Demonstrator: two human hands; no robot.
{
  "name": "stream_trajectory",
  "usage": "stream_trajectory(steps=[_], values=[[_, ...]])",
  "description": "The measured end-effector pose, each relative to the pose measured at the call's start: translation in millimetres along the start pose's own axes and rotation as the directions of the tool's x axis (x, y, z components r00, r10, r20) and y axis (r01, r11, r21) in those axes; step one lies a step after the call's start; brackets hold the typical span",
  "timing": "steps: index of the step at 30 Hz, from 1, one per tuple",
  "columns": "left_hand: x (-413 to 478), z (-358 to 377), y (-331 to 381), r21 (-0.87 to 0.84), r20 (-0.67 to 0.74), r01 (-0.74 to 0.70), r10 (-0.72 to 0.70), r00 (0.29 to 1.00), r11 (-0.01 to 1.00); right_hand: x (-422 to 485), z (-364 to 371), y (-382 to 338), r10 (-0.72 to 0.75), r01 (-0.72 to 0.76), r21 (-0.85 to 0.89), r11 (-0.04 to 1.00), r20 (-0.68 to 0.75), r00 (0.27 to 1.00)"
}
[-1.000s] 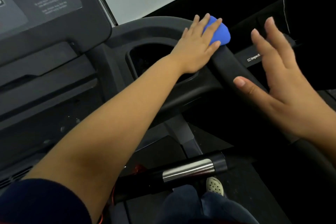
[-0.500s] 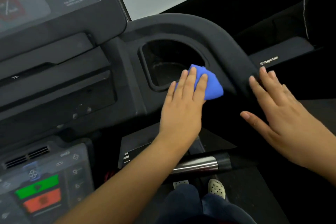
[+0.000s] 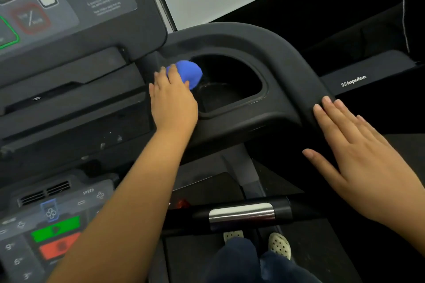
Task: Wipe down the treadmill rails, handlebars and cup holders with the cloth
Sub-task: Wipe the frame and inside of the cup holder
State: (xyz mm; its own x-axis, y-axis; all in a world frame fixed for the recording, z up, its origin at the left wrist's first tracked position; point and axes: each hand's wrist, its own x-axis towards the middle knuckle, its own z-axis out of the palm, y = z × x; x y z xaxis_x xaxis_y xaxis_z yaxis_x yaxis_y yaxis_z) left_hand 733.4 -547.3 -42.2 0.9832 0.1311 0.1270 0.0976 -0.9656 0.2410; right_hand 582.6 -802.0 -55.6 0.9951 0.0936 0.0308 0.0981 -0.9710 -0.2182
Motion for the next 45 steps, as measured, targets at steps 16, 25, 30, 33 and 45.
stream_trajectory(steps=[16, 25, 30, 33, 45], values=[[125.4, 12.4, 14.8, -0.202, 0.183, -0.04, 0.078, 0.98, 0.979, 1.0, -3.4, -2.5, 0.03, -0.029, -0.021, 0.999, 0.042, 0.999], [128.8, 12.1, 35.9, -0.209, 0.28, -0.385, 0.432, 0.857, 0.899, 1.7, -7.0, -5.8, 0.046, -0.044, -0.034, 0.998, 0.085, 0.995], [116.4, 24.8, 83.6, -0.232, 0.296, -0.466, 0.519, 0.802, 0.854, 0.8, -6.4, -5.9, 0.052, -0.05, -0.024, 0.998, 0.087, 0.995], [100.4, 29.1, 97.8, -0.25, 0.259, -0.52, 0.573, 0.777, 0.817, 0.7, -7.3, -4.8, 0.052, -0.051, -0.014, 0.999, 0.086, 0.995], [-0.8, 23.5, 86.0, -0.534, 0.24, -0.53, 0.719, 0.652, 0.659, -1.6, -9.7, -3.6, 0.047, -0.054, 0.146, 0.988, 0.052, 0.998]])
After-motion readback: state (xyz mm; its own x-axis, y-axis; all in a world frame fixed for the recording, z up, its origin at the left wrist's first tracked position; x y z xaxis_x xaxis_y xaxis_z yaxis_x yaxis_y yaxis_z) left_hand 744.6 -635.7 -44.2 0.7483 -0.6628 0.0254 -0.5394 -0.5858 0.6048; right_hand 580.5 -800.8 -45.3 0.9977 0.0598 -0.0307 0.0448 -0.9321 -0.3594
